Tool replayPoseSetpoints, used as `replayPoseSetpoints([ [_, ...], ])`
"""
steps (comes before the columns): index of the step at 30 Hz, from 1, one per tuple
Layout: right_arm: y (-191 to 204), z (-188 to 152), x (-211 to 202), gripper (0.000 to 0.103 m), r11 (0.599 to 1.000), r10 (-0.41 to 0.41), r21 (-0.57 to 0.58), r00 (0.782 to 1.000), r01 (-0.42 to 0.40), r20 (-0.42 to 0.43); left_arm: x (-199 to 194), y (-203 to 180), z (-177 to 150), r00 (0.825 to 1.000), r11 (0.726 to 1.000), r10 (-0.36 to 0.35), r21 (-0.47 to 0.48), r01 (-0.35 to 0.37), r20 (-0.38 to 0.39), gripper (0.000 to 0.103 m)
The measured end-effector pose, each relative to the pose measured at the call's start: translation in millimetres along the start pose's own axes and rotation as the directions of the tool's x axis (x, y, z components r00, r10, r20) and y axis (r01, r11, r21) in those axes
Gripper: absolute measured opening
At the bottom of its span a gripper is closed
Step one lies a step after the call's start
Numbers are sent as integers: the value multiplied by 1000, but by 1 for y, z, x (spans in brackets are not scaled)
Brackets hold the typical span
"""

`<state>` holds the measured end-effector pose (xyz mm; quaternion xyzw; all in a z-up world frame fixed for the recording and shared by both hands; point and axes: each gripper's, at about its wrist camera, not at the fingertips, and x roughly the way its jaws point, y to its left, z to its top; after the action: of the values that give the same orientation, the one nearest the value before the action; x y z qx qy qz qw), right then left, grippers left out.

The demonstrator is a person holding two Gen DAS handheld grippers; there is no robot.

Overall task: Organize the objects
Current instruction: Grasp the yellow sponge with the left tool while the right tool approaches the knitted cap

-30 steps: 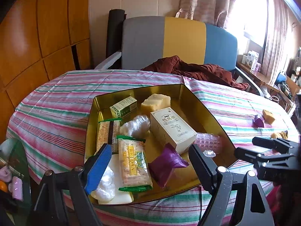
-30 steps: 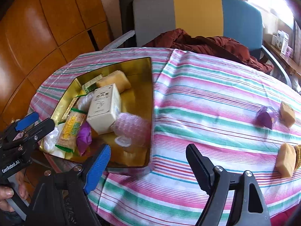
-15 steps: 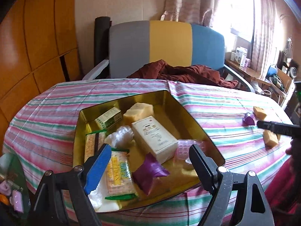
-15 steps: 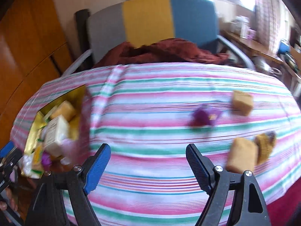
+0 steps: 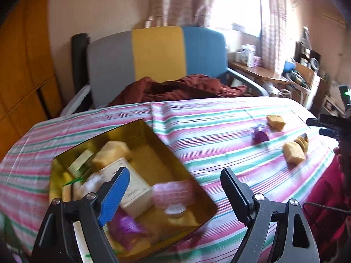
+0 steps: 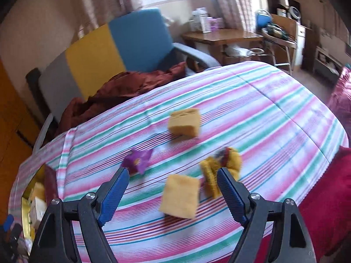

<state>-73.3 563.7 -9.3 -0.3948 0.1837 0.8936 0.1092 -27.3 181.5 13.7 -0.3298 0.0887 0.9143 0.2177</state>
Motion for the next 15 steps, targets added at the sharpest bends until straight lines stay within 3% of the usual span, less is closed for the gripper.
replayPoseSetpoints([
  [5, -39, 3, 6, 85, 986, 46, 162, 999, -44, -8, 24, -33, 14, 994, 993, -103, 52, 105, -37, 85],
  [8, -61, -1, 12, 85, 954, 132, 273, 991, -123, -15, 44, -56, 21, 984, 982, -165, 87, 170, -68, 85],
  [15, -80, -4, 10, 85, 899, 206, 381, 977, -214, 62, 96, -111, 30, 941, 943, -282, 128, 308, -188, 85],
])
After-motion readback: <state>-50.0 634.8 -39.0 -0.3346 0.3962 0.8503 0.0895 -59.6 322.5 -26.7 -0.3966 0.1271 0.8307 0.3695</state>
